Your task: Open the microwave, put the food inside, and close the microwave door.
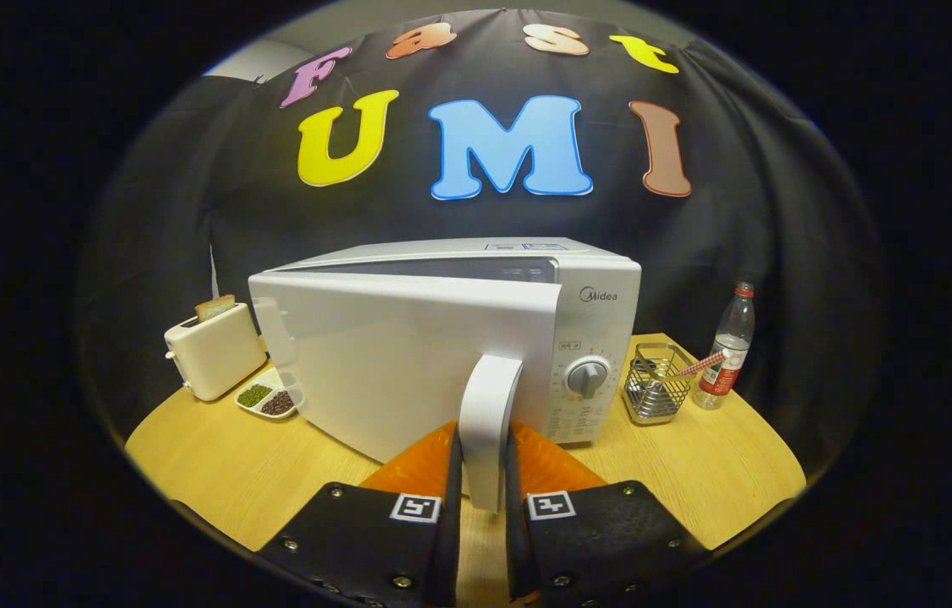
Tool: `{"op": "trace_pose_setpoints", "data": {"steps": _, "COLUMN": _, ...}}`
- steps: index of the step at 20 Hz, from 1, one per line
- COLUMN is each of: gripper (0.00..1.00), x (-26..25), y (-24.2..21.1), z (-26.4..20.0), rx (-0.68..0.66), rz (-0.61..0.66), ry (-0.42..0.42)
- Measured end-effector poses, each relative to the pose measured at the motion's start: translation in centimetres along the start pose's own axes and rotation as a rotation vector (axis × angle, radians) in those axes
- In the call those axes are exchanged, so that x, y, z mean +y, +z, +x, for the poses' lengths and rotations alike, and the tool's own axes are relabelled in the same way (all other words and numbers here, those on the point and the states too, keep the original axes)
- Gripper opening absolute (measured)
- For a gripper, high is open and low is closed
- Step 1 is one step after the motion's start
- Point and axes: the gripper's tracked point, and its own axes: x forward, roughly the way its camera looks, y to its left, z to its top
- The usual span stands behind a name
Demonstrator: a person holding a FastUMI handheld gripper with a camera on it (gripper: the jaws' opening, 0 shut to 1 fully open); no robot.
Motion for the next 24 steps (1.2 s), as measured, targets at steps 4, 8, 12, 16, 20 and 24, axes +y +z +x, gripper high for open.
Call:
{"op": "trace_pose_setpoints", "data": {"steps": 4, "gripper": 0.25, "x": 1.4, "y": -1.0, "z": -1.7, "rx": 0.014, "rz": 0.004, "ry": -0.024}}
{"op": "trace_pose_setpoints", "data": {"steps": 8, "gripper": 0.25, "x": 3.2, "y": -2.5, "z": -3.3, "rx": 0.045, "rz": 0.049, "ry": -0.053}}
{"op": "trace_pose_setpoints", "data": {"steps": 12, "gripper": 0.28, "x": 5.1, "y": -3.6, "z": -5.2, "rx": 0.055, "rz": 0.034, "ry": -0.049}}
{"op": "trace_pose_setpoints", "data": {"steps": 16, "gripper": 0.28, "x": 7.4, "y": -4.6, "z": -7.0, "rx": 0.071, "rz": 0.054, "ry": -0.028}}
{"op": "trace_pose_setpoints", "data": {"steps": 20, "gripper": 0.28, "x": 10.0, "y": -5.5, "z": -8.7, "rx": 0.074, "rz": 0.055, "ry": -0.009}}
{"op": "trace_pose_setpoints", "data": {"steps": 24, "gripper": 0.28, "x": 12.6, "y": -6.2, "z": -10.1, "rx": 0.081, "rz": 0.048, "ry": 0.011}}
